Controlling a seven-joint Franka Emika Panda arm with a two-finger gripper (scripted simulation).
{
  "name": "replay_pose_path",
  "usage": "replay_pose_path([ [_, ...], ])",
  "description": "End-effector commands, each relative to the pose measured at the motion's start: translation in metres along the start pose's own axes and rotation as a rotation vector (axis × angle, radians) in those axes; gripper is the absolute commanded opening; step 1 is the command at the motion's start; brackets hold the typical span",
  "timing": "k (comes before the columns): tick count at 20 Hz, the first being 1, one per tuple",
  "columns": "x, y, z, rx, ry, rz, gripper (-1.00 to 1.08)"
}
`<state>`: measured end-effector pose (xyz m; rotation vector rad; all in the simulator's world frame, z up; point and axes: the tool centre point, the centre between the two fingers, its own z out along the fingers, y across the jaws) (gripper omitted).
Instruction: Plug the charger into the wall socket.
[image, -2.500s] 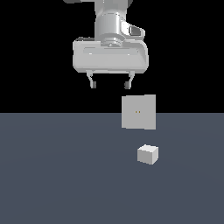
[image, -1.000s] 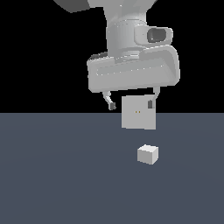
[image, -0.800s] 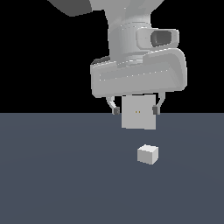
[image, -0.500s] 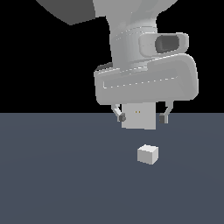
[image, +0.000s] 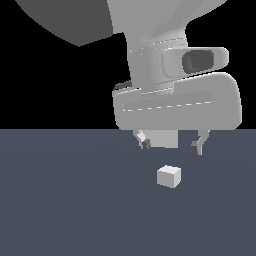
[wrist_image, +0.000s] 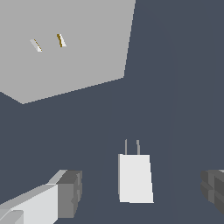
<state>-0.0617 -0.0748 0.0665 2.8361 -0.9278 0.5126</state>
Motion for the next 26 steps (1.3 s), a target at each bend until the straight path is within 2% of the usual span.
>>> replay_pose_path([
  [1,-0.001,0.002,0.002,-0.004,0.009,0.017,1.00],
  [14,-0.004,0.003,0.008,-0.005,0.009,0.022,1.00],
  [26,-0.020,0.003,0.047,-0.004,0.007,0.023,1.00],
])
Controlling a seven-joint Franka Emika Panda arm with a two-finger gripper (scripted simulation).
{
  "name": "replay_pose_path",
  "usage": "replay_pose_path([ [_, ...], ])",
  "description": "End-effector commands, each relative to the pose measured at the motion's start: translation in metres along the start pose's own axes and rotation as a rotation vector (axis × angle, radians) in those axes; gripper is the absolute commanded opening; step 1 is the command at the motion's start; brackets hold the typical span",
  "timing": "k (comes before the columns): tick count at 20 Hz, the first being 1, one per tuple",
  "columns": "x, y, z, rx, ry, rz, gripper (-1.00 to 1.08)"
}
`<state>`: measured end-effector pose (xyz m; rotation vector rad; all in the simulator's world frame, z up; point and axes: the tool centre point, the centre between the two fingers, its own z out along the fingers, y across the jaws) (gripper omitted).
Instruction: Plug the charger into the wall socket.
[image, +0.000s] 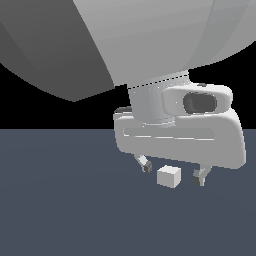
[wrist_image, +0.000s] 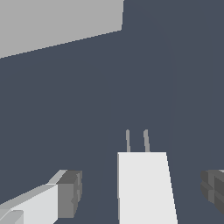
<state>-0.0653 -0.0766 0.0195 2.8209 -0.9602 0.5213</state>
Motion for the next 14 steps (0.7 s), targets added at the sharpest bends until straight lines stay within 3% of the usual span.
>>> replay_pose_path([
  [1,-0.0019,-0.0004,0.0055,0.001,0.001,0.000,1.00],
  [4,-0.0026,-0.0004,0.0076,0.001,0.001,0.000,1.00],
  [5,-0.0026,-0.0004,0.0076,0.001,0.001,0.000,-1.00],
  [14,-0.0026,-0.0004,0.0076,0.001,0.001,0.000,-1.00],
])
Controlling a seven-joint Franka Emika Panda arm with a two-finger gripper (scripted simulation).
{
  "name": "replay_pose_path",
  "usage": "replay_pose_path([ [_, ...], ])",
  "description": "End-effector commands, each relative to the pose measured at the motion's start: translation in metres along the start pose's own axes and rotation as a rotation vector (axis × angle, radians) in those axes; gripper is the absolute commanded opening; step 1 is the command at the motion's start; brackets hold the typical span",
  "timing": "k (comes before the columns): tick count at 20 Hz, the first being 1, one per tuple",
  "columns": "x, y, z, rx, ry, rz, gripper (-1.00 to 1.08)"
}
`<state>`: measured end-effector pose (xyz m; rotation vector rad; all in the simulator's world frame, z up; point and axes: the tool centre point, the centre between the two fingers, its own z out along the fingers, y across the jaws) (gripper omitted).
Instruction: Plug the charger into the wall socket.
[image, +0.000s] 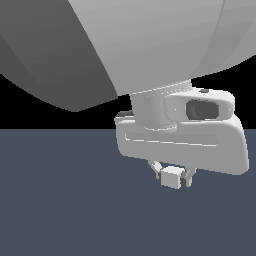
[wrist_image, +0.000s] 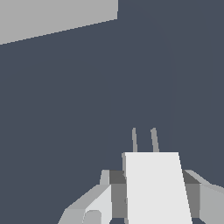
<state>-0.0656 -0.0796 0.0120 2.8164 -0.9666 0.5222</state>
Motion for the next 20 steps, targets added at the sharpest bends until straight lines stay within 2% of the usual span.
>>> replay_pose_path([
  [1,0.000,0.000,0.000,0.000,0.000,0.000,-1.00],
  [9,0.009,-0.006,-0.014,0.020,0.002,-0.055,-1.00],
  [20,0.035,-0.031,-0.062,0.091,0.007,-0.245,-1.00],
])
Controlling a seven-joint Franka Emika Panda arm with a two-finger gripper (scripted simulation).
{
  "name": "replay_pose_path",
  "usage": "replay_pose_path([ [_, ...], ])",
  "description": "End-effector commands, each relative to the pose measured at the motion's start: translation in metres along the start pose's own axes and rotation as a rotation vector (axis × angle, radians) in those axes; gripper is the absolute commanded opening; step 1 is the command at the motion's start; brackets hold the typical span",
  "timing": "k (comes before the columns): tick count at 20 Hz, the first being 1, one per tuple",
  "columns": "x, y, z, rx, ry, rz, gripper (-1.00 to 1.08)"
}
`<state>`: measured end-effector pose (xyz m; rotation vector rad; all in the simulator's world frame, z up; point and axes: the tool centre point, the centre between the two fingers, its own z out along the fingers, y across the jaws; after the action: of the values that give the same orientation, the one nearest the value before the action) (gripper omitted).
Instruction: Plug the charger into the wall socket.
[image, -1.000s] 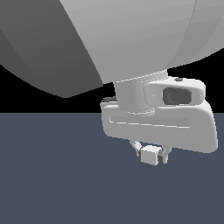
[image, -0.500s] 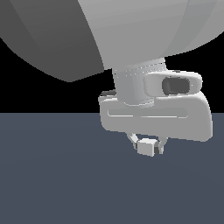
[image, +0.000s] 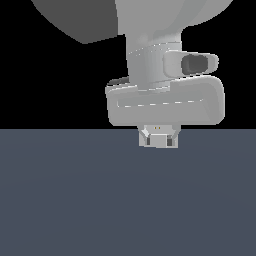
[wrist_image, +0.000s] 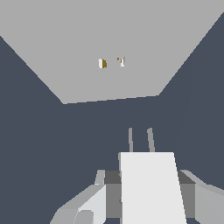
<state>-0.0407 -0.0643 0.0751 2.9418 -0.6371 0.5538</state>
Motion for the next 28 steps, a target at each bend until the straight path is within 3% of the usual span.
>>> replay_pose_path([
  [1,0.006,-0.005,-0.009,0.014,0.000,-0.039,-1.00],
  [19,0.015,-0.013,-0.021,0.039,-0.005,-0.092,-1.00],
  [28,0.041,-0.016,-0.011,0.040,-0.006,-0.091,-1.00],
])
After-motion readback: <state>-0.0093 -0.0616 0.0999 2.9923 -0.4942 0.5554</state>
